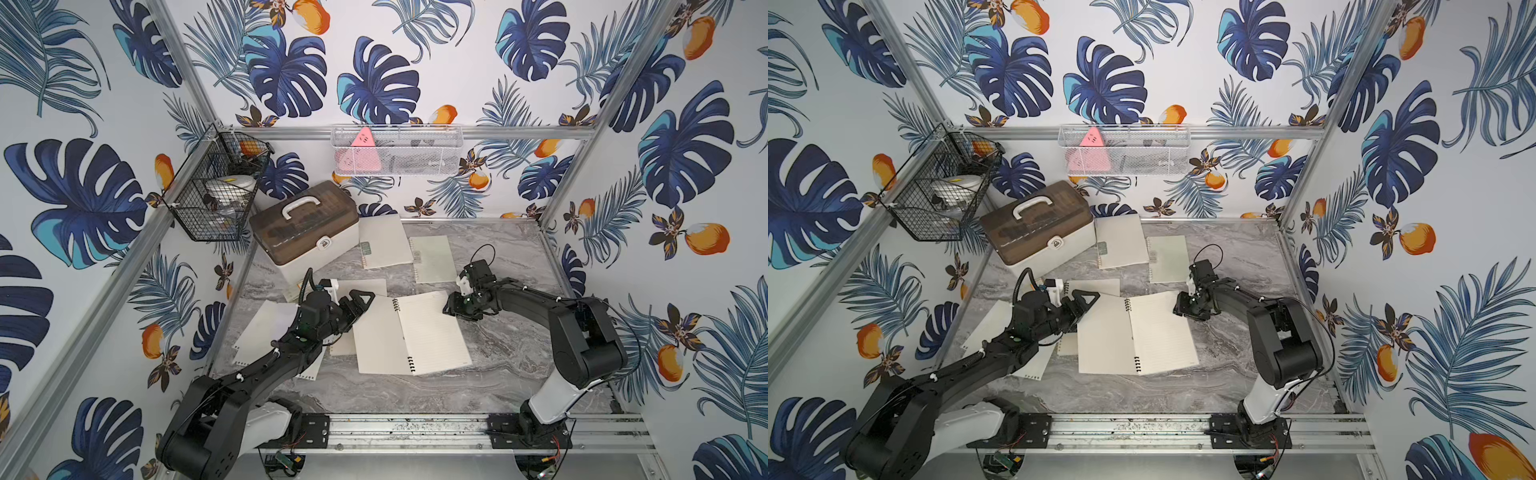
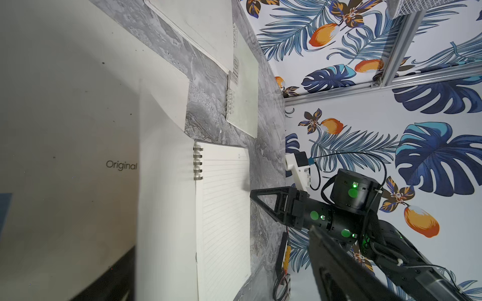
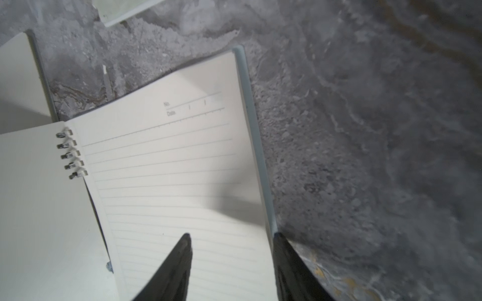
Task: Tear off pages from different notebooks
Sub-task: Open the notebook at the center of the board.
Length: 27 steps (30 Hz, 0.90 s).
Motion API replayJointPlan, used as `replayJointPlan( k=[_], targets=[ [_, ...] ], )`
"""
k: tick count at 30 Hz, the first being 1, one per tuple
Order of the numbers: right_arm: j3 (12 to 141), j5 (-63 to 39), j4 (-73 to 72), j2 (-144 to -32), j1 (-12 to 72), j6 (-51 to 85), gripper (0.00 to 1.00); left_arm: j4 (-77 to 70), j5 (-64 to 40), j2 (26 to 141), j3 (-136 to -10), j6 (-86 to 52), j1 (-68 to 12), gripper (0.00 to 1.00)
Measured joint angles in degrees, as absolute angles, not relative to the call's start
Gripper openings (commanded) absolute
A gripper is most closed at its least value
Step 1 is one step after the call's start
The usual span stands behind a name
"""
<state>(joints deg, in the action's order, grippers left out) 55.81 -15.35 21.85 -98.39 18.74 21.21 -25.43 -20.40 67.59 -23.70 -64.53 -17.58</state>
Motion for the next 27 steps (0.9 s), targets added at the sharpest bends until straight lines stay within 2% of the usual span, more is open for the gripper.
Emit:
replayJointPlan(
  k=[17, 27],
  targets=[
    [54.37, -19.42, 18.96, -96.68, 18.65, 20.18, 0.52, -26.2, -22.24, 71.05, -24.82, -64.49, -17.56, 0.91],
    [56.64, -15.99, 21.45, -97.47, 19.99, 18.57, 0.52, -27.9, -22.72, 72.62, -25.15, -64.77, -17.56, 0.9]
  ],
)
